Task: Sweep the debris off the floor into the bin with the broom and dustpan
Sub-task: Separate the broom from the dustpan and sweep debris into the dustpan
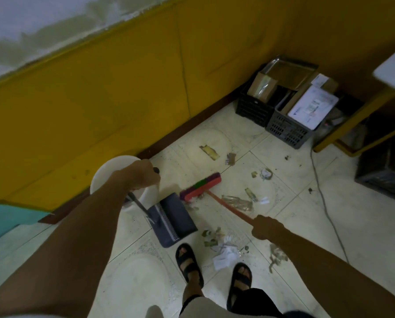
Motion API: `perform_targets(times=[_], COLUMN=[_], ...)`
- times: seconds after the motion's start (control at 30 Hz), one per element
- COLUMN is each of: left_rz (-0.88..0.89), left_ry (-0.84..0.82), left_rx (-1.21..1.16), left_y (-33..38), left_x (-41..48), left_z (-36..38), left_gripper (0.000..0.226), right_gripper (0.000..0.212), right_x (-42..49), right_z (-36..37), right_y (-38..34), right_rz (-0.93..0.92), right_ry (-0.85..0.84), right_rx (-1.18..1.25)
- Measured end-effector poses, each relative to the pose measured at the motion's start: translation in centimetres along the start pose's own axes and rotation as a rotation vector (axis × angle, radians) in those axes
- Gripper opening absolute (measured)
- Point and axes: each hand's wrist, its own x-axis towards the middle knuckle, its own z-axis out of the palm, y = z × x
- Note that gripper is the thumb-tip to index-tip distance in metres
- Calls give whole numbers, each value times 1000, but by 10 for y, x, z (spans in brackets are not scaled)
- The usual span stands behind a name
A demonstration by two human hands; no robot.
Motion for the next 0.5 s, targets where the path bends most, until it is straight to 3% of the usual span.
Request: perform_targets(times=[0.2, 0.33, 0.5], left_rz=[-15, 1, 9], left_ry=[56, 76, 93], left_rx=[52, 34, -32], left_y=[26, 49, 71], left_x=[-17, -27, -23], left_z=[29, 33, 19], left_gripper=[33, 16, 23], right_gripper=[38, 33, 31], right_x=[-29, -41, -36], right_z=[18, 18, -1], right_y=[69, 89, 86], right_rz=[-22, -9, -3], right_ry=[1, 120, 223], right_rx=[6, 65, 160])
